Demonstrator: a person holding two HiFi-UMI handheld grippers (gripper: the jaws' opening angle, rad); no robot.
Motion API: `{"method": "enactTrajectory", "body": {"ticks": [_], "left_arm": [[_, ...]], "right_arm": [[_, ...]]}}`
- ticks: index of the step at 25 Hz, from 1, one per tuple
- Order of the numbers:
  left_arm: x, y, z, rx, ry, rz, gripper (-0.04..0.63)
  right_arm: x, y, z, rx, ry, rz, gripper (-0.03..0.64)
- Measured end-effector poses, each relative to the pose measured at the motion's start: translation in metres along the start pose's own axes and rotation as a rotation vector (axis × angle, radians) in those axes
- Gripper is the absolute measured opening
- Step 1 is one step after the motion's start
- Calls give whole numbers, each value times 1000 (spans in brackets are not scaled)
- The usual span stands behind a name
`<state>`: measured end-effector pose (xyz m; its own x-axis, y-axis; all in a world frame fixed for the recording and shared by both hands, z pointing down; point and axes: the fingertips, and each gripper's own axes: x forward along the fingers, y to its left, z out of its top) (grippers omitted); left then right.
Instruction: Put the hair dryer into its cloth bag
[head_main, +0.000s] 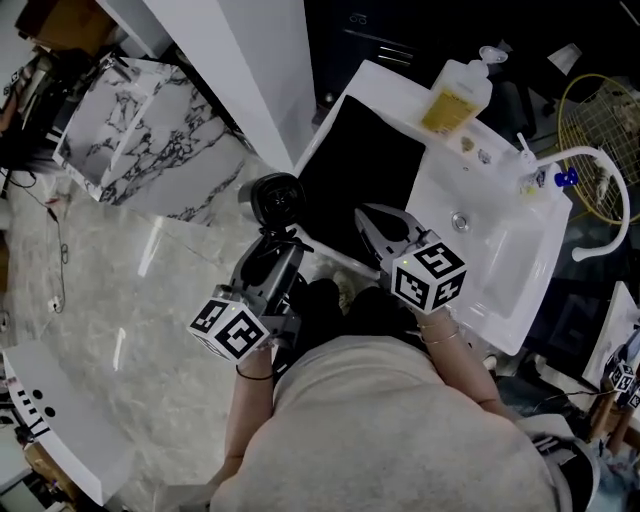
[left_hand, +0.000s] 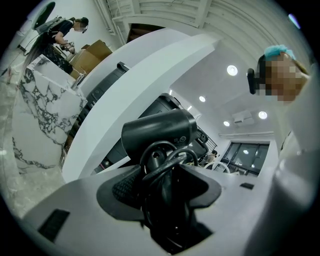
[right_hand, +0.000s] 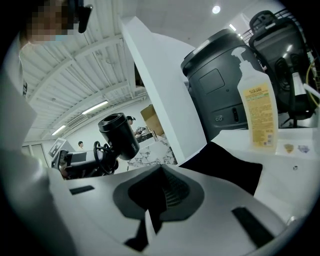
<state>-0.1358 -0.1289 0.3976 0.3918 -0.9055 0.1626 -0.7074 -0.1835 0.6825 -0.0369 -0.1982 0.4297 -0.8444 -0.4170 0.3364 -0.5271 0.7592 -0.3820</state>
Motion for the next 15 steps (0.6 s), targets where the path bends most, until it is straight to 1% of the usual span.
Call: {"method": "enactTrajectory", "body": {"ticks": [4, 8, 11, 15], "left_arm": [[-1, 5, -2, 20, 57, -10, 232], [-5, 8, -5, 20, 120, -21, 232], [-8, 13, -6, 22, 153, -30, 232], [-12, 19, -13, 37, 206, -37, 232]], "right_arm": [[-2, 0, -3, -44, 13, -30, 0], [-3, 3, -8, -37, 39, -56, 0], [-1, 8, -17, -57, 79, -70, 0], [3, 14, -36, -100, 157, -64, 0]]}}
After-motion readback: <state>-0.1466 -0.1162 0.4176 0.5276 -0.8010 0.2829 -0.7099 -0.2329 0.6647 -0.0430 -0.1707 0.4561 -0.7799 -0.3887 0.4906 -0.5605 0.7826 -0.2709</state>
